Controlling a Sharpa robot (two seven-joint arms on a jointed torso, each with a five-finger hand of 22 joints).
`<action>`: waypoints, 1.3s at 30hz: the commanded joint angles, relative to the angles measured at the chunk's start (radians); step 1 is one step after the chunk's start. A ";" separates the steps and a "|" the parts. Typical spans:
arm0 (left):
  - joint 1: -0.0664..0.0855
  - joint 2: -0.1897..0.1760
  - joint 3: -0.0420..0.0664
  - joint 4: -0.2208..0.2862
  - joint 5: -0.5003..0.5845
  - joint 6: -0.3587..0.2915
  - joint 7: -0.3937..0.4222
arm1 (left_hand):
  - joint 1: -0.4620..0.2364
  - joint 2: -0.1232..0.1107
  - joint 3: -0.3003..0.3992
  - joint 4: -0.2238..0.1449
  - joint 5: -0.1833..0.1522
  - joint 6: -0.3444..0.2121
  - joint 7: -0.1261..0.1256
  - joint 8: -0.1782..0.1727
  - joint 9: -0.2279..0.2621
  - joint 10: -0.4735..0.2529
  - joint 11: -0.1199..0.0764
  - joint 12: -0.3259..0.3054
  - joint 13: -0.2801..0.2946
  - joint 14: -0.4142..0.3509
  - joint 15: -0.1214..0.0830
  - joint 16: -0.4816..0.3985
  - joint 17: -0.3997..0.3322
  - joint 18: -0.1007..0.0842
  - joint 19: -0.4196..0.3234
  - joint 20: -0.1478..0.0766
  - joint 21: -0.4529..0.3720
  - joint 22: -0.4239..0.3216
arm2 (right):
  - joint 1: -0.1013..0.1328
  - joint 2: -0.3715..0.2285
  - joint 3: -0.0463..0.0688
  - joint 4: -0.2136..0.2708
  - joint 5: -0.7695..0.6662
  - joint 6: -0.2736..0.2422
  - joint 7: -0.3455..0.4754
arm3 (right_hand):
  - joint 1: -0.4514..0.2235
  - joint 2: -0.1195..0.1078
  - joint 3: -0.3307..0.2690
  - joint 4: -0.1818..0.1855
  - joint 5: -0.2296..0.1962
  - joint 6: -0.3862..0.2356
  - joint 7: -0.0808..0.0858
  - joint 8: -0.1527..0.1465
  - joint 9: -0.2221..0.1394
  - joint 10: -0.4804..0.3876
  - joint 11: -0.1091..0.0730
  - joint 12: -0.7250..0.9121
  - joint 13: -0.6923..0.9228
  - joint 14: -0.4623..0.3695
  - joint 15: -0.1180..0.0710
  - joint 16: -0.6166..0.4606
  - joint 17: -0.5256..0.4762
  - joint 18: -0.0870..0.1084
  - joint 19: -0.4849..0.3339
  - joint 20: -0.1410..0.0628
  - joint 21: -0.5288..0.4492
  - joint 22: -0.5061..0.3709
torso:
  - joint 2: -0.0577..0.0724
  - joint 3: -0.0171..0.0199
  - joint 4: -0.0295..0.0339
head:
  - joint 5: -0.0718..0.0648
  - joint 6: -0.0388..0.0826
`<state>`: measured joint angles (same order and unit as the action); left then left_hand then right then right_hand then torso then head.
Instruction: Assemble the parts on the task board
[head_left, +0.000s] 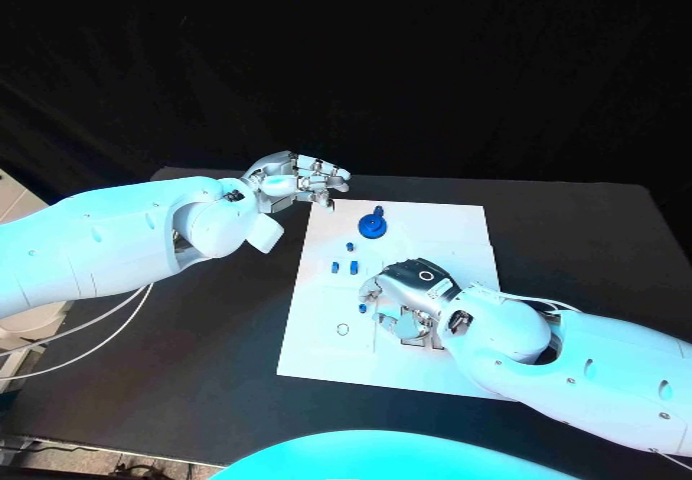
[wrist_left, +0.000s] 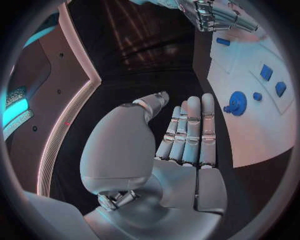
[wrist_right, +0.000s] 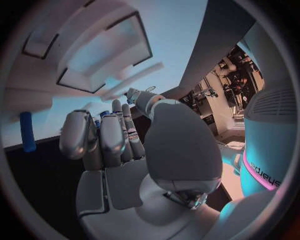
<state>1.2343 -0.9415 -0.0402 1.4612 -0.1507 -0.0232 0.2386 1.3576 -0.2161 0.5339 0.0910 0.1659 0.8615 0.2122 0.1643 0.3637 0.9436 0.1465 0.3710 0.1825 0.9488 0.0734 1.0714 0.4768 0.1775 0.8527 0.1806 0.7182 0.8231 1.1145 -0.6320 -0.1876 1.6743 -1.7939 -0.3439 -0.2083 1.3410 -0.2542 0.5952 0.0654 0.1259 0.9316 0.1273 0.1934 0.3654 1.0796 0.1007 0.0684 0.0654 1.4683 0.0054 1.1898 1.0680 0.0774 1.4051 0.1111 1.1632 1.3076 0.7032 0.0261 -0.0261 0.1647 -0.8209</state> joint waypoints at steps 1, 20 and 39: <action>0.000 0.000 0.001 0.001 0.006 0.024 -0.002 | -0.005 0.003 -0.007 0.001 0.002 -0.009 -0.001 0.006 -0.001 -0.005 0.001 0.006 -0.001 -0.003 0.006 -0.003 -0.001 0.006 0.007 -0.002 -0.004 -0.001 | 0.005 -0.024 0.004 0.025 0.000 -0.051 -0.009 | 0.003 -0.012 -0.007 -0.001 -0.005 -0.008 0.001 -0.004 -0.002 -0.009 0.001 0.004 0.001 0.002 0.007 -0.006 -0.004 0.011 -0.008 0.000 -0.007 0.032 | -0.001 0.0000 -0.0006 | -0.004 0.003; 0.000 0.002 0.001 -0.003 0.004 0.031 -0.001 | -0.003 0.004 -0.008 0.001 0.002 -0.009 -0.001 0.007 -0.001 -0.006 0.001 0.007 -0.001 -0.003 0.006 -0.002 -0.001 0.006 0.008 -0.002 -0.005 -0.002 | 0.119 -0.229 0.027 0.036 0.143 -0.004 -0.002 | -0.002 -0.006 -0.057 0.021 -0.034 0.006 0.015 -0.012 -0.009 -0.011 -0.005 0.041 0.003 0.009 0.003 0.023 0.011 -0.002 0.027 -0.003 0.054 0.068 | -0.001 0.0018 -0.0030 | -0.033 0.029; 0.000 0.003 0.001 -0.005 0.004 0.040 0.002 | -0.001 0.003 -0.009 0.000 0.002 -0.010 -0.002 0.007 -0.001 -0.007 0.001 0.007 -0.001 -0.004 0.006 -0.003 -0.002 0.006 0.009 -0.002 -0.007 -0.004 | 0.118 -0.188 0.023 -0.030 0.142 0.070 0.018 | 0.047 0.020 -0.150 0.055 -0.034 0.023 0.008 -0.028 -0.024 -0.022 -0.007 0.084 0.006 0.010 0.002 0.047 0.013 -0.006 0.038 -0.002 0.066 0.079 | 0.000 -0.0012 -0.0013 | -0.035 0.028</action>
<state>1.2341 -0.9402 -0.0402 1.4551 -0.1508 -0.0026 0.2329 1.3577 -0.2161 0.5283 0.0910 0.1659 0.8579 0.2086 0.1681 0.3639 0.9436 0.1465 0.3747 0.1825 0.9488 0.0734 1.0714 0.4769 0.1775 0.8561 0.1771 0.7184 0.8203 1.2333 -0.8233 -0.1645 1.6445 -1.6465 -0.3213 -0.2018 1.3783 -0.2358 0.4478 0.1190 0.0875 0.9498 0.1364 0.1700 0.3433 1.0510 0.0935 0.1486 0.0703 1.4683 0.0053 1.2333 1.0797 0.0773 1.4364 0.1089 1.2256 1.3081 0.7028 0.0261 -0.0267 0.1291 -0.7910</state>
